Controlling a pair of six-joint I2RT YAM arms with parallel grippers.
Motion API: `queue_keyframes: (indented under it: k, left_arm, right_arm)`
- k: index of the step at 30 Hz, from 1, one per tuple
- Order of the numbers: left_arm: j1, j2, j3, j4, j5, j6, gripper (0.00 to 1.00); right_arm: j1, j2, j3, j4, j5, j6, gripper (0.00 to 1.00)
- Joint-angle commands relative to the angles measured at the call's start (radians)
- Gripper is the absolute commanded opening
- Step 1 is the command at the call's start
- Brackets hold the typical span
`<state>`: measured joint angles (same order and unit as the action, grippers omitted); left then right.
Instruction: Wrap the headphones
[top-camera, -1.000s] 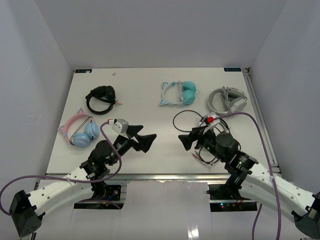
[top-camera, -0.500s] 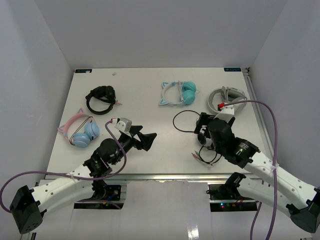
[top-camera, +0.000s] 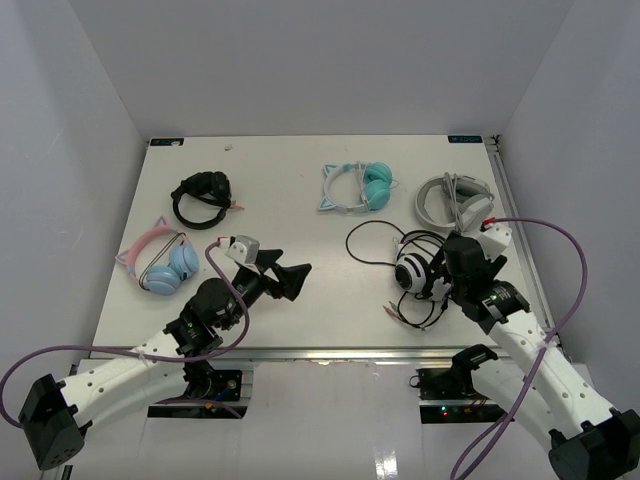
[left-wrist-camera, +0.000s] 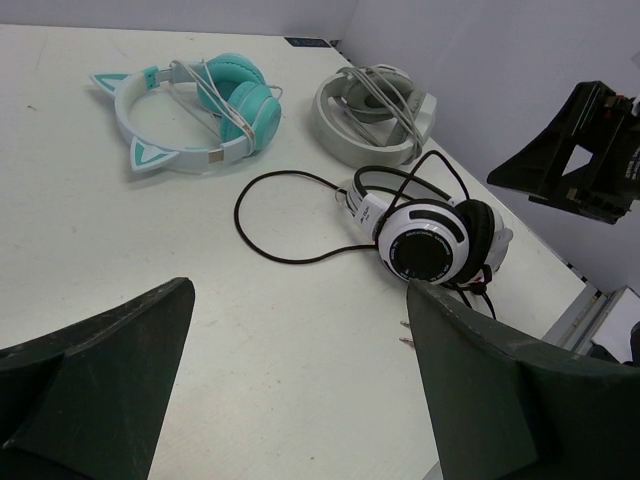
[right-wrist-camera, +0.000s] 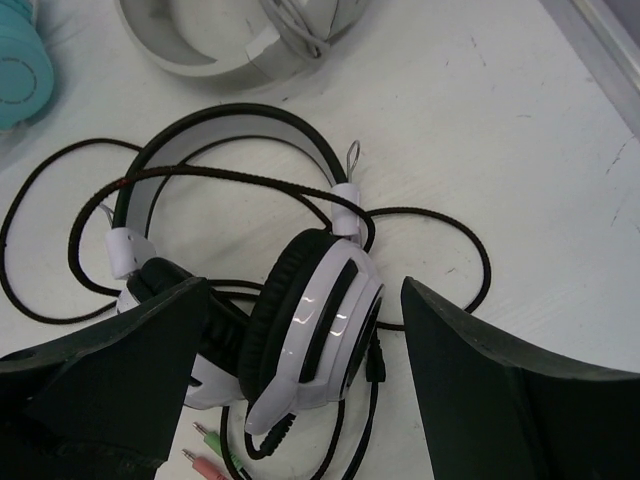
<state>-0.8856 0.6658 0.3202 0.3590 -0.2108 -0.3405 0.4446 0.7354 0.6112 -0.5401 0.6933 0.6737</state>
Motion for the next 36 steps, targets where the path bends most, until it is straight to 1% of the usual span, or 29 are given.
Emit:
queue_keyframes:
  k: [1, 6, 10, 12, 13, 14, 16, 19, 20, 22, 25, 27, 28, 31, 36]
  left_arm:
    - [-0.002, -0.011, -0.007, 0.002, -0.006, 0.000, 0.98]
    - [-0.001, -0.008, -0.007, 0.002, -0.009, -0.001, 0.98]
    - [-0.003, -0.011, -0.010, 0.005, -0.012, 0.001, 0.98]
    - [-0.001, -0.011, -0.009, 0.005, -0.010, 0.000, 0.98]
    - [-0.001, -0.010, -0.009, 0.005, -0.009, 0.000, 0.98]
    - [-0.001, -0.010, -0.009, 0.004, -0.009, -0.001, 0.98]
    - [-0.001, -0.014, -0.010, 0.002, -0.010, -0.002, 0.98]
    - [-0.001, -0.024, -0.015, 0.004, -0.012, -0.004, 0.98]
    - [-0.001, -0.028, -0.018, 0.006, -0.013, -0.005, 0.98]
    - [-0.001, -0.034, -0.022, 0.010, -0.017, -0.005, 0.98]
    - [-0.001, -0.035, -0.024, 0.011, -0.028, -0.006, 0.98]
    - [-0.001, -0.036, -0.024, 0.011, -0.032, -0.018, 0.98]
    - [-0.001, -0.037, -0.024, 0.011, -0.030, -0.020, 0.98]
    - [-0.002, -0.054, -0.027, 0.014, -0.021, -0.040, 0.98]
    - [-0.001, -0.107, 0.001, -0.010, 0.005, -0.101, 0.98]
  right_arm:
    - [-0.004, 0.014, -0.066, 0.048, -0.051, 0.051, 0.83]
    - [-0.004, 0.019, -0.139, 0.096, -0.094, 0.097, 0.82]
    - [-0.004, 0.049, -0.176, 0.118, -0.072, 0.118, 0.80]
    - [-0.004, 0.080, -0.181, 0.133, -0.078, 0.125, 0.74]
    - [-0.004, 0.090, -0.188, 0.148, -0.084, 0.125, 0.69]
    - [-0.004, 0.100, -0.192, 0.163, -0.089, 0.122, 0.61]
    - [-0.004, 0.116, -0.192, 0.186, -0.097, 0.107, 0.41]
    - [-0.003, 0.122, -0.161, 0.201, -0.104, 0.042, 0.17]
    - [-0.003, 0.107, -0.137, 0.221, -0.123, -0.002, 0.13]
    - [-0.003, 0.066, -0.095, 0.272, -0.177, -0.111, 0.09]
    - [-0.003, -0.052, -0.049, 0.395, -0.315, -0.271, 0.08]
    - [-0.003, -0.110, -0.042, 0.526, -0.467, -0.363, 0.08]
    - [-0.003, -0.125, -0.037, 0.603, -0.566, -0.406, 0.08]
    - [-0.003, -0.179, -0.029, 0.695, -0.743, -0.464, 0.08]
    - [-0.003, -0.238, -0.060, 0.819, -0.820, -0.504, 0.08]
